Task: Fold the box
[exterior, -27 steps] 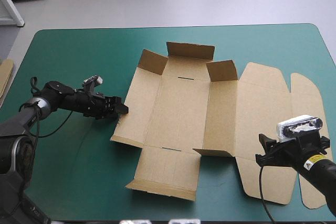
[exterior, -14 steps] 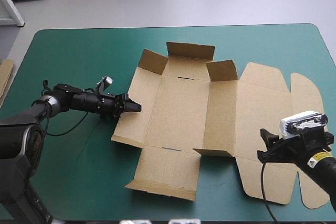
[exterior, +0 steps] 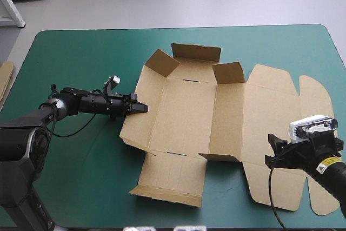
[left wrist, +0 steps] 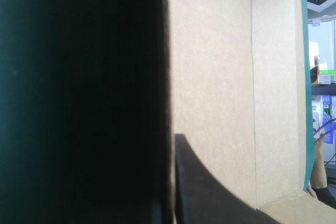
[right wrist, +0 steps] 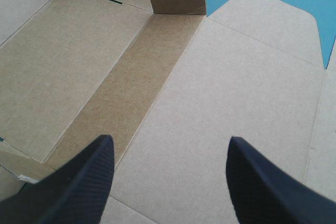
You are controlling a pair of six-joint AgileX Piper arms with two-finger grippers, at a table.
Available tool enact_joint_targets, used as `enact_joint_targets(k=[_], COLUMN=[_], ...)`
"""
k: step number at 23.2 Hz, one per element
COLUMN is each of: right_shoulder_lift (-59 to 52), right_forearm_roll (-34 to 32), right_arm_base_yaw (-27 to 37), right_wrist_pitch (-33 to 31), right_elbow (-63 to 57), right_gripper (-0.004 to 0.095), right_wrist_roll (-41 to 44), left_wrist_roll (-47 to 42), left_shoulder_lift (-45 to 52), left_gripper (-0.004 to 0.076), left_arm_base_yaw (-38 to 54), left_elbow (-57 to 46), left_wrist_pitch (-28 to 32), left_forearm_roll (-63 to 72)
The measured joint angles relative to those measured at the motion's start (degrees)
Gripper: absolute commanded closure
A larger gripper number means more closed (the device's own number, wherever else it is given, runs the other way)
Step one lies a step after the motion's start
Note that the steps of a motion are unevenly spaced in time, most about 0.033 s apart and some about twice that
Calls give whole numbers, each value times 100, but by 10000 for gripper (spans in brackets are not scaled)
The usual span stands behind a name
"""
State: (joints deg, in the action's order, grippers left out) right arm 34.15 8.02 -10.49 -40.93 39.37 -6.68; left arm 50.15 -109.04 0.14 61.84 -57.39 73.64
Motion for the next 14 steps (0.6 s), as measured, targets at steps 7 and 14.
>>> enact_joint_targets(k=[7,14], right_shoulder_lift=[0,0], right_forearm_roll=[0,0], right_arm_base_yaw=[0,0], right_wrist_pitch=[-12,-12], right_elbow=[0,0], right_gripper=[331,331], right_wrist_roll=[18,57], left_wrist_roll=[516,511], left_shoulder_lift=[-77,-127], left_gripper=[732,732], left_arm_base_yaw=[-35,-39], left_elbow=[734,2410], left_wrist_pitch=[-437,-562], left_forearm_roll=[-707,-2652])
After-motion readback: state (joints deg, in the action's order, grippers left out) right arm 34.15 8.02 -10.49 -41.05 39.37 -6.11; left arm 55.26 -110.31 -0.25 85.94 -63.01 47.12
